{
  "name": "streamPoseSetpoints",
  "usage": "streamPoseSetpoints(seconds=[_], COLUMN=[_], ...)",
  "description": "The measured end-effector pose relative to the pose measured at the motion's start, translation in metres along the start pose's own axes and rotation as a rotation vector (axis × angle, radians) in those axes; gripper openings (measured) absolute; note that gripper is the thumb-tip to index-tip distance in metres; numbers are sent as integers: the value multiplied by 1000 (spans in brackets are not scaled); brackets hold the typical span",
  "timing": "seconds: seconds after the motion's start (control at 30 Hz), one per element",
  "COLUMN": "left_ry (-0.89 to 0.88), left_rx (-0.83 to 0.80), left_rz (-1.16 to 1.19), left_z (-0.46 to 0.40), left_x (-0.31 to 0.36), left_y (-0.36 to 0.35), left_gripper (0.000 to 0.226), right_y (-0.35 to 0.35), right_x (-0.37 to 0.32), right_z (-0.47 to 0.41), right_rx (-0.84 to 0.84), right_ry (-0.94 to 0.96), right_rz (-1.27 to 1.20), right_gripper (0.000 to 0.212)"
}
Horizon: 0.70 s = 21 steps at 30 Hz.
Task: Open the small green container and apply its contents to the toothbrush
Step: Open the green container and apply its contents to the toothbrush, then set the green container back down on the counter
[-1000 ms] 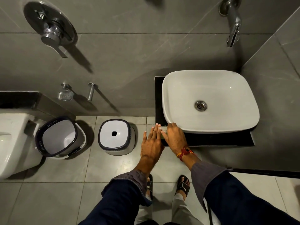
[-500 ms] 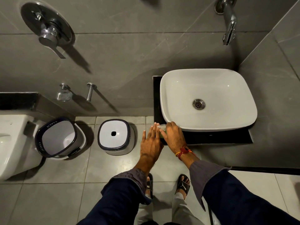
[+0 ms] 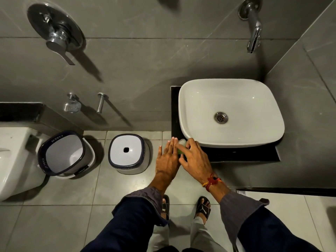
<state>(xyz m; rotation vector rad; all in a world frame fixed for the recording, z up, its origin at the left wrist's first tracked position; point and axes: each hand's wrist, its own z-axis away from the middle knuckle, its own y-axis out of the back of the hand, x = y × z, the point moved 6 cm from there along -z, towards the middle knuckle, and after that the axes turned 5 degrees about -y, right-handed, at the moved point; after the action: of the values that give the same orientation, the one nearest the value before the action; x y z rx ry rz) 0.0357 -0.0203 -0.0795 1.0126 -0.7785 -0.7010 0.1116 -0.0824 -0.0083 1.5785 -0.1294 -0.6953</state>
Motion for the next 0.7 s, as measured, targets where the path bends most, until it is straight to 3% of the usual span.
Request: streamPoseSetpoints(seconds=[0.4,0.6,0.7], left_ry=[2,-1,-15], left_rx=[32,52,93], left_rz=[49,50,36], left_z=[0,-2,-6], left_x=[-3,-2,-3], left_y=[1,0,2], left_gripper=[91,88,85], right_y=[-9,-33,-38], right_x=[21,39,36], right_z=[29,25,12], right_rx=[10,-11,-33], right_ry=[14,-333,-383], right_rz=[-180,-358,-501], right_gripper=[50,60,62])
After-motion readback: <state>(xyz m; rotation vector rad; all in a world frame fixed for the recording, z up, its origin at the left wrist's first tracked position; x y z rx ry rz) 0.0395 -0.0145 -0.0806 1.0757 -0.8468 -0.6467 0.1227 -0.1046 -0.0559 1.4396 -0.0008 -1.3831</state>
